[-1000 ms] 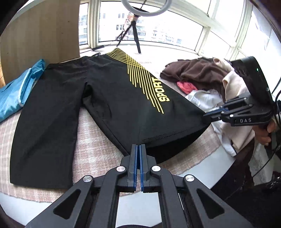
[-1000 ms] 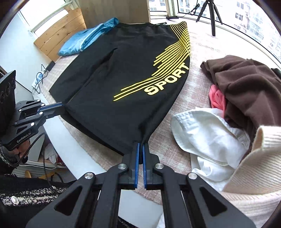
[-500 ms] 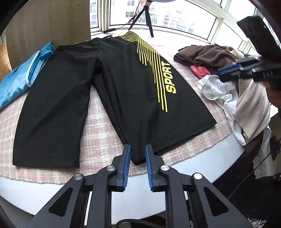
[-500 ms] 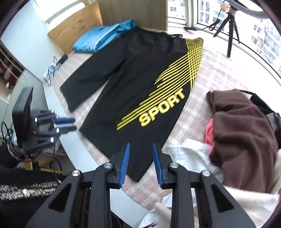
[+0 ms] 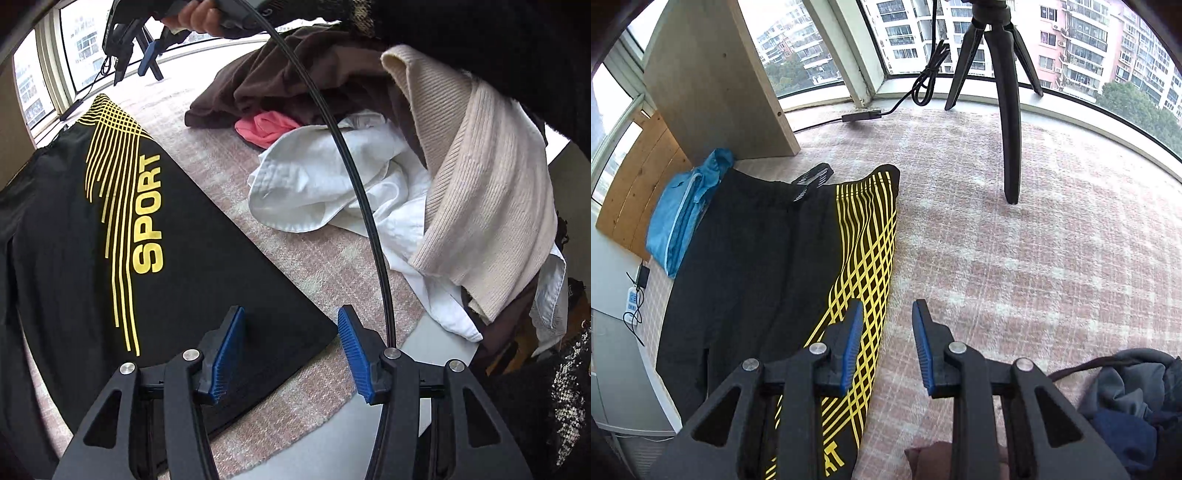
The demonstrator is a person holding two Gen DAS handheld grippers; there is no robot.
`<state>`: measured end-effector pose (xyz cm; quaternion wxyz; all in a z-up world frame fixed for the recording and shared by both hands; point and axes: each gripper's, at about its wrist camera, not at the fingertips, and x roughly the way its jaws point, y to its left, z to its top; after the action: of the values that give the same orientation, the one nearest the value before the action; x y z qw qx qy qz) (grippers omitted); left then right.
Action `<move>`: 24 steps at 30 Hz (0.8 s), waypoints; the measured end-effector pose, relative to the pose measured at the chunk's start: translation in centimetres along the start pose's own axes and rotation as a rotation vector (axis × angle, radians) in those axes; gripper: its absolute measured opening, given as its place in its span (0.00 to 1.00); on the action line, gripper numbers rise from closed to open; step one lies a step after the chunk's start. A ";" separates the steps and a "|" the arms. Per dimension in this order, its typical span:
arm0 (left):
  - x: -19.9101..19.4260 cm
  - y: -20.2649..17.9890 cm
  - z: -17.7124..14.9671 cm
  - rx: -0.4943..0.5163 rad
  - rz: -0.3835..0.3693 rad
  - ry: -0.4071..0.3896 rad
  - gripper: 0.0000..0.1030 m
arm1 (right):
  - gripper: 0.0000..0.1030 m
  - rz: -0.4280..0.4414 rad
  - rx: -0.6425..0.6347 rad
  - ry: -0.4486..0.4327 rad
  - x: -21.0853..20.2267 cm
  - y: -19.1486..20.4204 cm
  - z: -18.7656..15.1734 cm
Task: Fold clothes
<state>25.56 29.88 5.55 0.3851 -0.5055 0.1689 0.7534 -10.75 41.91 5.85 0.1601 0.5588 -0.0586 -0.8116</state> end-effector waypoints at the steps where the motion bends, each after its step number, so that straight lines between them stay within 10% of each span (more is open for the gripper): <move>1: 0.2 -0.1 0.0 0.004 0.004 -0.003 0.48 | 0.31 0.000 0.008 0.002 0.9 -0.2 0.5; 5: 0.2 -0.1 0.2 -0.011 0.020 -0.031 0.37 | 0.34 0.022 0.045 0.013 3.6 0.1 2.5; 9: 0.1 1.9 0.5 -0.126 -0.037 -0.036 0.00 | 0.36 0.011 0.048 0.004 5.7 1.5 4.7; 18: -6.7 5.0 -1.2 -0.312 -0.082 -0.203 0.00 | 0.46 0.092 0.142 -0.051 7.9 0.7 6.2; 24: -4.1 3.9 -1.0 -0.216 -0.039 -0.113 0.01 | 0.46 0.122 0.125 0.018 7.8 0.7 6.0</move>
<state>24.05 24.98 8.24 0.3521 -0.5041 0.0551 0.7867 -18.66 38.28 1.34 0.1745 0.5706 -0.1415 -0.7899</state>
